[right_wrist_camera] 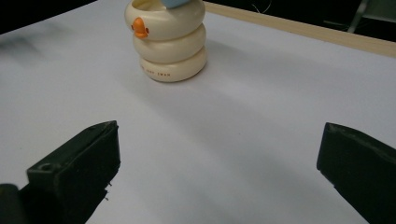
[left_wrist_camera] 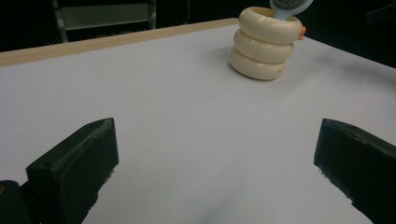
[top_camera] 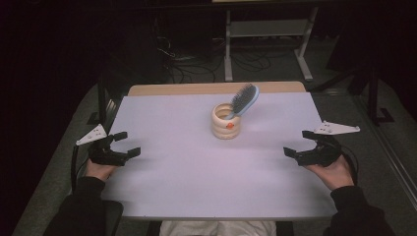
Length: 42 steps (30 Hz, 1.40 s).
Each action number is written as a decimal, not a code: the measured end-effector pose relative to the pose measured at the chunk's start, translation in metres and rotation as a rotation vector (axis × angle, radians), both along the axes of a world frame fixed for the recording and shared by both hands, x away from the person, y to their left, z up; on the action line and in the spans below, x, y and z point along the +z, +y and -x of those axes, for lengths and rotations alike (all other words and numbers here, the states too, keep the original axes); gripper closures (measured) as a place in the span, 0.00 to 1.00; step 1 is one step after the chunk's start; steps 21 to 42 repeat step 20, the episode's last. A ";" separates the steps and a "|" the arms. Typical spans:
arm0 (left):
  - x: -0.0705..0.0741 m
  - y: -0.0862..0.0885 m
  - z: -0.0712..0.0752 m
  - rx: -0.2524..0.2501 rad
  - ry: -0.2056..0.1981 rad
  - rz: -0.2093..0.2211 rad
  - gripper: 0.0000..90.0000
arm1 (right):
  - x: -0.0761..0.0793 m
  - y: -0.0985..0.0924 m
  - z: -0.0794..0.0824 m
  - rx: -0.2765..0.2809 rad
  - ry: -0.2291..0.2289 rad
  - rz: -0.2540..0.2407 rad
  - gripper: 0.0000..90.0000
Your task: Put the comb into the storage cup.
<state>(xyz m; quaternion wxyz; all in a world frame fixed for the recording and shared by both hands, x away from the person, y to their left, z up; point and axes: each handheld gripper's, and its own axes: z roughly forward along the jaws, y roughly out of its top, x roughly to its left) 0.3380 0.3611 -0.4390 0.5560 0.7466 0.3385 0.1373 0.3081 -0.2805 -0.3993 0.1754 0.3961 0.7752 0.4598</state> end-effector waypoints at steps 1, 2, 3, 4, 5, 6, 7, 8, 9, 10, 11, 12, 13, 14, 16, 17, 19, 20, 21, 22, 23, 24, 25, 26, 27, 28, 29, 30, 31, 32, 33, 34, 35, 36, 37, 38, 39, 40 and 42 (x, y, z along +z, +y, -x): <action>0.000 0.000 0.000 0.000 0.003 -0.001 0.00 | -0.001 -0.001 0.002 -0.001 0.000 -0.001 0.00; 0.000 0.000 0.000 -0.002 0.003 -0.004 0.00 | -0.002 -0.002 0.003 -0.002 0.002 -0.002 0.00; 0.000 0.000 0.000 -0.003 0.003 -0.004 0.00 | -0.003 -0.002 0.004 -0.002 0.002 0.000 0.00; 0.000 0.000 0.000 -0.003 0.003 -0.003 0.00 | -0.004 -0.002 0.006 -0.002 0.003 0.002 0.00; 0.000 0.000 0.000 -0.003 0.004 0.002 0.00 | -0.004 -0.003 0.007 -0.002 0.005 0.005 0.00; 0.000 0.000 0.001 -0.004 0.004 0.004 0.00 | -0.005 -0.003 0.009 0.000 0.009 0.006 0.00; 0.000 0.000 0.002 -0.006 0.002 0.006 0.00 | -0.006 -0.003 0.011 0.001 0.011 0.008 0.00; 0.000 0.000 0.002 -0.006 0.000 0.010 0.00 | -0.008 -0.003 0.012 -0.004 0.015 0.012 0.00; 0.001 0.000 0.003 -0.007 -0.003 0.016 0.00 | -0.009 -0.004 0.014 -0.011 0.013 0.011 0.00; 0.001 0.001 0.004 -0.007 -0.005 0.018 0.00 | -0.011 -0.005 0.016 -0.018 0.013 0.006 0.00; 0.002 0.001 0.004 -0.004 -0.009 0.025 0.00 | -0.013 -0.006 0.017 -0.022 0.018 0.005 0.00; 0.002 0.002 0.004 -0.003 -0.010 0.028 0.00 | -0.015 -0.006 0.019 -0.024 0.022 0.007 0.00; 0.002 0.002 0.005 -0.002 -0.010 0.029 0.00 | -0.016 -0.006 0.020 -0.026 0.023 0.009 0.00; 0.002 0.002 0.005 -0.003 -0.012 0.028 0.00 | -0.017 -0.006 0.022 -0.026 0.025 0.010 0.00; 0.002 0.002 0.005 -0.003 -0.012 0.032 0.00 | -0.018 -0.006 0.025 -0.027 0.023 0.009 0.00; 0.002 0.002 0.006 -0.002 -0.012 0.035 0.00 | -0.019 -0.006 0.026 -0.029 0.020 0.012 0.00; 0.003 0.002 0.005 -0.008 -0.013 0.043 0.00 | -0.020 -0.006 0.027 -0.029 0.024 0.011 0.00; 0.003 0.003 0.005 -0.009 -0.017 0.042 0.00 | -0.021 -0.006 0.027 -0.031 0.027 0.011 0.00; 0.003 0.003 0.005 -0.009 -0.017 0.042 0.00 | -0.021 -0.006 0.027 -0.031 0.027 0.011 0.00; 0.003 0.003 0.005 -0.009 -0.017 0.042 0.00 | -0.021 -0.006 0.027 -0.031 0.027 0.011 0.00; 0.003 0.003 0.005 -0.009 -0.017 0.042 0.00 | -0.021 -0.006 0.027 -0.031 0.027 0.011 0.00; 0.003 0.003 0.005 -0.009 -0.017 0.042 0.00 | -0.021 -0.006 0.027 -0.031 0.027 0.011 0.00; 0.003 0.003 0.005 -0.009 -0.017 0.042 0.00 | -0.021 -0.006 0.027 -0.031 0.027 0.011 0.00; 0.003 0.003 0.005 -0.009 -0.017 0.042 0.00 | -0.021 -0.006 0.027 -0.031 0.027 0.011 0.00; 0.003 0.003 0.005 -0.009 -0.017 0.042 0.00 | -0.021 -0.006 0.027 -0.031 0.027 0.011 0.00; 0.003 0.003 0.005 -0.009 -0.017 0.042 0.00 | -0.021 -0.006 0.027 -0.031 0.027 0.011 0.00; 0.003 0.003 0.005 -0.009 -0.017 0.042 0.00 | -0.021 -0.006 0.027 -0.031 0.027 0.011 0.00; 0.003 0.003 0.005 -0.009 -0.017 0.042 0.00 | -0.021 -0.006 0.027 -0.031 0.027 0.011 0.00; 0.003 0.003 0.005 -0.009 -0.017 0.042 0.00 | -0.021 -0.006 0.027 -0.031 0.027 0.011 0.00; 0.003 0.003 0.005 -0.009 -0.017 0.042 0.00 | -0.021 -0.006 0.027 -0.031 0.027 0.011 0.00; 0.003 0.003 0.005 -0.009 -0.017 0.042 0.00 | -0.021 -0.006 0.027 -0.031 0.027 0.011 0.00; 0.003 0.003 0.005 -0.009 -0.017 0.042 0.00 | -0.021 -0.006 0.027 -0.031 0.027 0.011 0.00; 0.003 0.003 0.005 -0.009 -0.017 0.042 0.00 | -0.021 -0.006 0.027 -0.031 0.027 0.011 0.00; 0.003 0.003 0.005 -0.009 -0.017 0.042 0.00 | -0.021 -0.006 0.027 -0.031 0.027 0.011 0.00; 0.003 0.003 0.005 -0.009 -0.017 0.042 0.00 | -0.021 -0.006 0.027 -0.031 0.027 0.011 0.00; 0.003 0.003 0.005 -0.009 -0.017 0.042 0.00 | -0.021 -0.006 0.027 -0.031 0.027 0.011 0.00; 0.003 0.003 0.005 -0.009 -0.017 0.042 0.00 | -0.021 -0.006 0.027 -0.031 0.027 0.011 0.00; 0.003 0.003 0.005 -0.009 -0.017 0.042 0.00 | -0.021 -0.006 0.027 -0.031 0.027 0.011 0.00; 0.003 0.003 0.005 -0.009 -0.017 0.042 0.00 | -0.021 -0.006 0.027 -0.031 0.027 0.011 0.00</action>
